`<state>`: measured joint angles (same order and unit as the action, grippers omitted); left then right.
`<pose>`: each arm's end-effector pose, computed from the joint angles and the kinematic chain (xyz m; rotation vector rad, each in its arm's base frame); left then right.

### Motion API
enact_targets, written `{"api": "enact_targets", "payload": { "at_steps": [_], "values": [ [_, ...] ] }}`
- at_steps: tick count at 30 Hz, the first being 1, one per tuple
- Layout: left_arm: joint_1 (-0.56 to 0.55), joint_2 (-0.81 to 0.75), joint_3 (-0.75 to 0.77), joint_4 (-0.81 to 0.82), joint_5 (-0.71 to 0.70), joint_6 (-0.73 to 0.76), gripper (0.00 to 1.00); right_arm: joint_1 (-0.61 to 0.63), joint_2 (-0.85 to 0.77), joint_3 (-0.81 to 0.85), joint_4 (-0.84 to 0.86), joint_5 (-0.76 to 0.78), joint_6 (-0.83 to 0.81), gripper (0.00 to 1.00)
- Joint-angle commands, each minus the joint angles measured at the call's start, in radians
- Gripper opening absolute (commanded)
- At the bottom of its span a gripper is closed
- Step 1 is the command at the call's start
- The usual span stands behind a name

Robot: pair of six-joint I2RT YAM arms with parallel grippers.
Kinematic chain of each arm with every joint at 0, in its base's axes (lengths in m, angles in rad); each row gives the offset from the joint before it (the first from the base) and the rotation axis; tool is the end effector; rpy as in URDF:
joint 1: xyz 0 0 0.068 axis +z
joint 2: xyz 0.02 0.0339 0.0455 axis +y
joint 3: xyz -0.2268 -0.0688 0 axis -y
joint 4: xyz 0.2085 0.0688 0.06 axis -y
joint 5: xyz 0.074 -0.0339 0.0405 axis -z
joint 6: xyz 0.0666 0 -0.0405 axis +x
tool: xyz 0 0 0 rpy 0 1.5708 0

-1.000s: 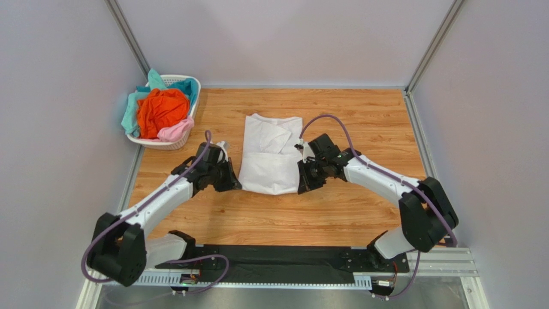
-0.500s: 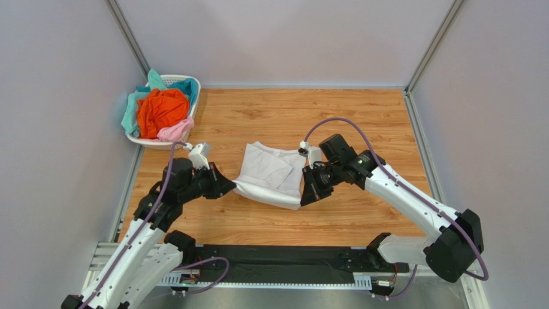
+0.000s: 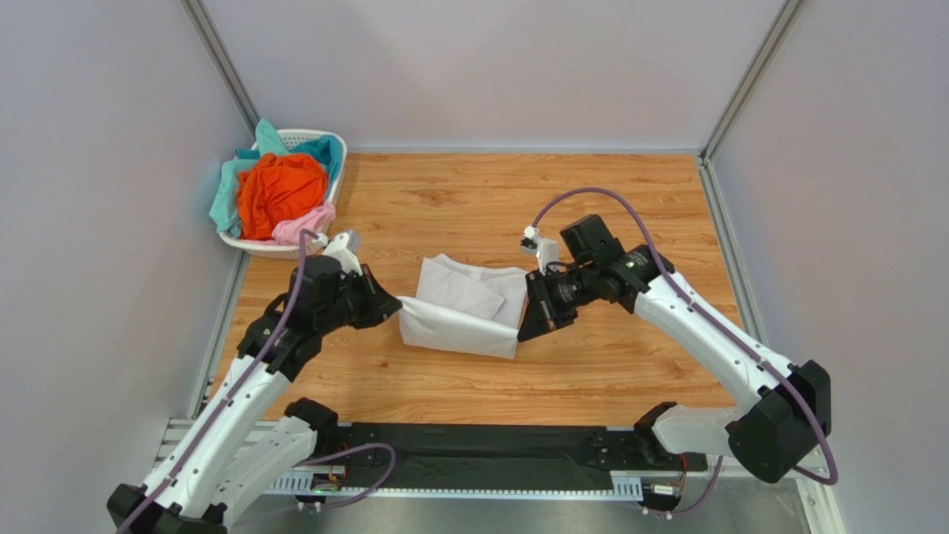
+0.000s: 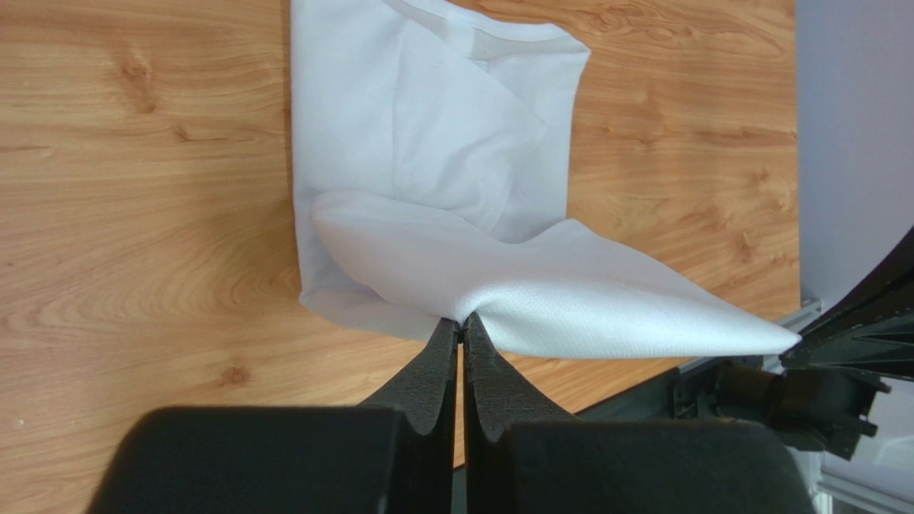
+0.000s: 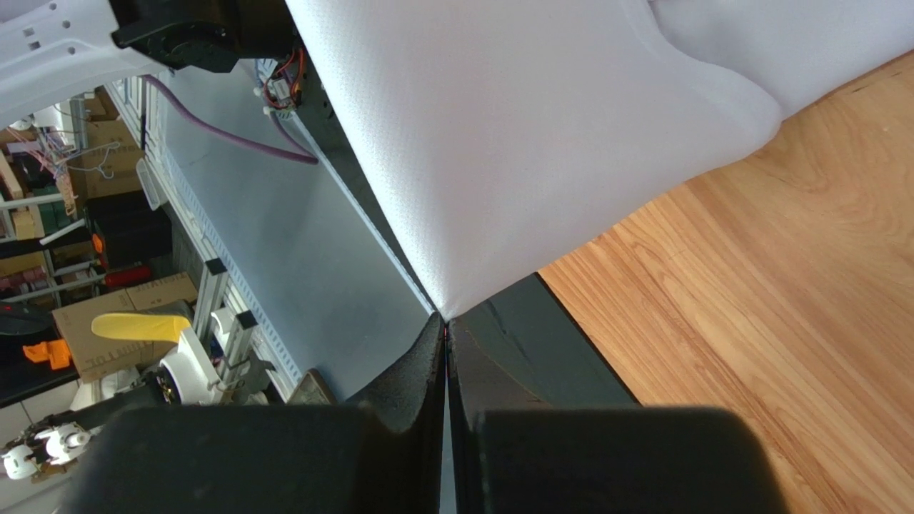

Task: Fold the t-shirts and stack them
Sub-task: Fold the tshirt

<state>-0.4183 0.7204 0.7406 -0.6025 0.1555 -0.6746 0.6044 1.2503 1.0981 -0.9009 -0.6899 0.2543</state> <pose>0.1544 -0.0799 0.2504 -0.1942 2.2470 -0.7810 0.1617 0.1632 0.2475 -0.7276 2.6298 1.1868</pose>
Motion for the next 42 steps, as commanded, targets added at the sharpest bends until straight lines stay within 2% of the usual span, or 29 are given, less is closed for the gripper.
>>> {"api": "enact_targets", "payload": {
  "at_steps": [1,9,17,28,40,42],
  "values": [
    [0.000,0.048,0.065,0.029,-0.073,-0.010,0.00,-0.029,0.041,0.051,-0.010,0.003,-0.030,0.00],
    [0.000,0.152,0.092,0.078,-0.154,-0.013,0.00,-0.086,0.135,0.100,0.026,0.049,-0.032,0.00],
    [0.001,0.293,0.143,0.148,-0.226,0.020,0.00,-0.100,0.166,0.124,0.121,0.246,0.019,0.00],
    [0.018,0.522,0.233,0.283,-0.175,0.032,0.00,-0.140,0.234,0.164,0.161,0.404,0.020,0.00],
    [0.053,0.749,0.367,0.356,-0.163,0.081,0.00,-0.163,0.359,0.256,0.231,0.489,0.013,0.00],
    [0.059,0.784,0.388,0.356,-0.128,0.084,0.00,-0.167,0.380,0.272,0.232,0.501,0.013,0.00]
  ]
}}
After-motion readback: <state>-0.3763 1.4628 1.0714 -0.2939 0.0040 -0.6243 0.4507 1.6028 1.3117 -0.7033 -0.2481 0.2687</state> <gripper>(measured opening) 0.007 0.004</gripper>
